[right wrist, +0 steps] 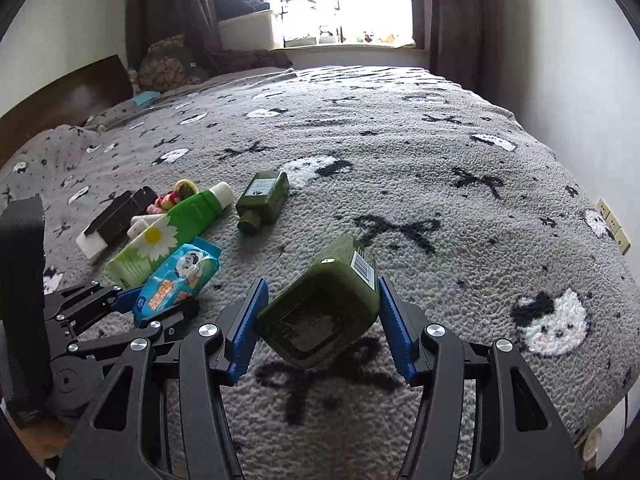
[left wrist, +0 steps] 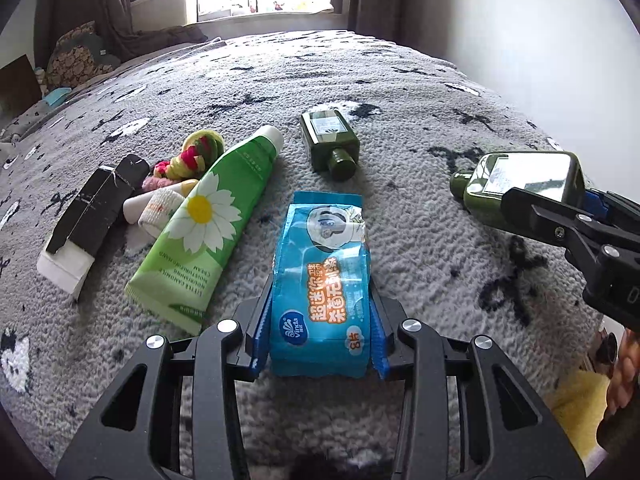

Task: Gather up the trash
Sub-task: 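Grasp the blue wet-wipes pack with the left tool while the right grasps a green bottle, then carry the wipes pack and green bottle over the bed edge down to the bin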

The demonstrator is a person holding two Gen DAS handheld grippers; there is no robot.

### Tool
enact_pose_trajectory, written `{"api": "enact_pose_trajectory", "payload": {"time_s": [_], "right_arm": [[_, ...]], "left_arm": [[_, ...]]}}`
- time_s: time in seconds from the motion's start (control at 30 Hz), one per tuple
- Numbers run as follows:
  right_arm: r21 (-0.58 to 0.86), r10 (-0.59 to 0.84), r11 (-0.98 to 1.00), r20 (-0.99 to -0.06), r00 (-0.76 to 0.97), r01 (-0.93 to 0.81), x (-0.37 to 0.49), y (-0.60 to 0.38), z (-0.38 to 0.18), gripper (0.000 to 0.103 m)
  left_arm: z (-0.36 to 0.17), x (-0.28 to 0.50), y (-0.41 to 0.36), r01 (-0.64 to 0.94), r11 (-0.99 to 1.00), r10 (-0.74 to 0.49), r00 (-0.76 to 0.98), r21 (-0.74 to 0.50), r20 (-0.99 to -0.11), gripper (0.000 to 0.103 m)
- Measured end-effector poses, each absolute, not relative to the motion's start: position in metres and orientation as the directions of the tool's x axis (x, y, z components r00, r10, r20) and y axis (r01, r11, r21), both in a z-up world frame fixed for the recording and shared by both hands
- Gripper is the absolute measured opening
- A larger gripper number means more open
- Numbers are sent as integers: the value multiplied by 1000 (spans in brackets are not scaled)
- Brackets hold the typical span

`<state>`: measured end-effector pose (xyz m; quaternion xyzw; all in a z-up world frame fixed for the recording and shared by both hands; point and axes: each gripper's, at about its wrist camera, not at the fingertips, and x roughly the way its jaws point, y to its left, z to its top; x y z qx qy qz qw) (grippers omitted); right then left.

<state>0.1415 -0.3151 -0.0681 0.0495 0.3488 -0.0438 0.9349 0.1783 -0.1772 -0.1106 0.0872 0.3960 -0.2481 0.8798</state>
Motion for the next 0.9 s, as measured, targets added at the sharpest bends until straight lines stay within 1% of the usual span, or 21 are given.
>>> {"api": "enact_pose_trajectory", "payload": {"time_s": [0.17,0.23,0.27,0.37,0.5,0.7,0.9], "right_arm": [[53,-24,996,-624,781,73,112,-303,-63,52],[49,-12,997,-614,789,53,100,-298,-61,40],[47,-8,998,-610,793,46,94,-295,-61,38],[54,20,998,-606,795,16,82,-288,-62,38],[22,13,1000,-610,793,1,79,-277,-66,38],[39,87,996,-588,804,-79,54,-255,-61,37],[66,144,989,-584,799,-130,24,-239,-66,36]], "left_arm": [[-109,141,-160,524,851,-382,579,-31,-720,38],[-107,129,-150,530,848,-390,584,-30,-712,38],[-106,122,-145,533,846,-395,586,-30,-707,38],[-103,105,-131,543,840,-402,595,-22,-696,38],[-103,89,-113,543,839,-412,593,-34,-691,38],[-97,62,-86,539,841,-426,607,-47,-670,38],[-94,33,-65,537,843,-425,627,-33,-653,38]]}}
